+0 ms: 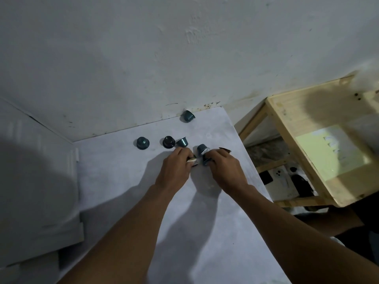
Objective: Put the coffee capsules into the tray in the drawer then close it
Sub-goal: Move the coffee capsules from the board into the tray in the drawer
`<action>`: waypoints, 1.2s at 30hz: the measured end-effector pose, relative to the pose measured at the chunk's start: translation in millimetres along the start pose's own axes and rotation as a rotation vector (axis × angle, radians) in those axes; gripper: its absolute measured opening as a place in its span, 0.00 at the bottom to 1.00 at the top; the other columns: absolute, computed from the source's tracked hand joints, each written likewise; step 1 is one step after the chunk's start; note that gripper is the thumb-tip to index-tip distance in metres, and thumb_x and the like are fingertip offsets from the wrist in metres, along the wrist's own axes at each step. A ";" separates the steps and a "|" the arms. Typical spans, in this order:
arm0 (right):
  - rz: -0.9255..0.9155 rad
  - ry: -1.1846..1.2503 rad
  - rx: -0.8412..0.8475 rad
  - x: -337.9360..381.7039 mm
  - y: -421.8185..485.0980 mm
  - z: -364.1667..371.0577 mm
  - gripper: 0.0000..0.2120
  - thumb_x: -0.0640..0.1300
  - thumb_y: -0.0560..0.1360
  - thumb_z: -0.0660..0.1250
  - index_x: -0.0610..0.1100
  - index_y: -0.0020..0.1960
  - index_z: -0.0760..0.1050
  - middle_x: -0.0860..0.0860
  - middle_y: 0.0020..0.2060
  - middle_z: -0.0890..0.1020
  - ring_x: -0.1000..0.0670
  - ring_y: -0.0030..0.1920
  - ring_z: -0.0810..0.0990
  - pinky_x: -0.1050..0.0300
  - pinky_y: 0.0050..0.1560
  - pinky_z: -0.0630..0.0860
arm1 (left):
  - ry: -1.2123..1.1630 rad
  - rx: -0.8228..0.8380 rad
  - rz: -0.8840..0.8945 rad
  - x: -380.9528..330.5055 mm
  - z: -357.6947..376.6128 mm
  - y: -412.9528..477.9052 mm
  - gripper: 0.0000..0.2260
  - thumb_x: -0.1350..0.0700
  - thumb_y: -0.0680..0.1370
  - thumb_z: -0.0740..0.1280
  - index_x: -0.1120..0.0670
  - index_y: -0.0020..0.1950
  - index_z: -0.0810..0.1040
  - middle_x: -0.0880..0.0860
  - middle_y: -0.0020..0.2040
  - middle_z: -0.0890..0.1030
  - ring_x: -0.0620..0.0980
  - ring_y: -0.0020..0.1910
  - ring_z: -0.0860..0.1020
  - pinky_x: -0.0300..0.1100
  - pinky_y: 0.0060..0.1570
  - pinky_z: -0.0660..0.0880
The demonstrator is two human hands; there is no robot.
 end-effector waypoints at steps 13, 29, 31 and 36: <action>-0.069 -0.053 0.145 8.1 -0.3 1.8 0.15 0.40 0.77 0.62 0.48 0.62 0.75 0.42 0.58 0.75 0.40 0.55 0.76 0.51 0.55 0.75 | 0.003 0.095 -0.211 22.0 -15.6 -21.8 0.19 0.66 0.76 0.63 0.49 0.62 0.77 0.56 0.57 0.74 0.54 0.58 0.74 0.46 0.62 0.70; 0.008 0.012 0.151 15.5 -3.0 3.7 0.21 0.44 0.76 0.63 0.48 0.68 0.69 0.41 0.64 0.72 0.38 0.59 0.75 0.47 0.61 0.74 | 0.103 0.104 -0.195 13.0 -16.3 -27.7 0.22 0.57 0.75 0.70 0.53 0.68 0.72 0.56 0.59 0.75 0.57 0.58 0.75 0.48 0.58 0.72; 0.008 0.018 0.162 16.6 -6.7 1.2 0.21 0.44 0.75 0.65 0.48 0.68 0.70 0.41 0.65 0.71 0.38 0.60 0.75 0.48 0.62 0.74 | 0.103 0.091 -0.187 9.0 -19.9 -30.9 0.20 0.58 0.74 0.70 0.53 0.66 0.73 0.56 0.59 0.76 0.57 0.57 0.75 0.47 0.57 0.72; -0.015 0.015 0.132 23.9 -21.6 -15.4 0.23 0.44 0.74 0.68 0.49 0.68 0.68 0.44 0.62 0.72 0.41 0.58 0.75 0.50 0.60 0.76 | 0.111 0.038 -0.200 -13.0 -32.3 -42.6 0.15 0.59 0.74 0.69 0.54 0.60 0.77 0.56 0.56 0.75 0.56 0.54 0.76 0.44 0.52 0.72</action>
Point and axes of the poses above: each hand's wrist, its own y-axis towards the middle knuckle, its own z-axis out of the palm, x = y × z, the point moved 2 cm from there along y, towards the middle knuckle
